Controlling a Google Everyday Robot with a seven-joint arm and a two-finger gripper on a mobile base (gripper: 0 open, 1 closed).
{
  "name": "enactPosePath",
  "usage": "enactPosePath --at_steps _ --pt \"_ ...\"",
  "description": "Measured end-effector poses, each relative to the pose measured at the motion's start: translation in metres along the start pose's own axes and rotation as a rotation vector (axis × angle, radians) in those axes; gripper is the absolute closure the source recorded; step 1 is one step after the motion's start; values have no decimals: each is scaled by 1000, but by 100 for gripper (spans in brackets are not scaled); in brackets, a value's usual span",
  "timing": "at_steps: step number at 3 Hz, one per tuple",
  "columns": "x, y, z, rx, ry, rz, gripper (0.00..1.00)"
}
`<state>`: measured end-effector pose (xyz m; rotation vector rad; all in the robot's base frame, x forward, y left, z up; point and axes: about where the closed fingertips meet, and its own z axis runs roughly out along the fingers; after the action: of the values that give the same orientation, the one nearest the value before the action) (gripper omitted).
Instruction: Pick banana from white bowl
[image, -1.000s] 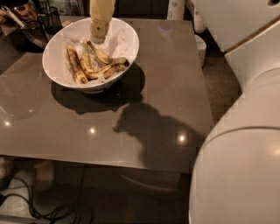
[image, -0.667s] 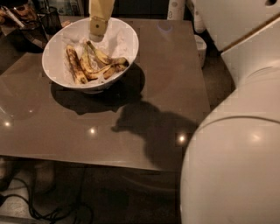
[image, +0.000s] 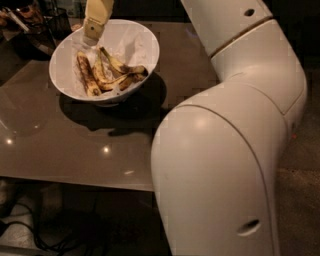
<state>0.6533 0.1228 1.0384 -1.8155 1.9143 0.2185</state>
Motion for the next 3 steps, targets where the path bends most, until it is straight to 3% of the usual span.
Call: enactPosePath --at_steps 1,2,3 --pt "8 -7 22 -45 -8 108 0" --pt "-1 -14 24 -25 -48 104 0" --pt "14 -25 30 2 -38 158 0"
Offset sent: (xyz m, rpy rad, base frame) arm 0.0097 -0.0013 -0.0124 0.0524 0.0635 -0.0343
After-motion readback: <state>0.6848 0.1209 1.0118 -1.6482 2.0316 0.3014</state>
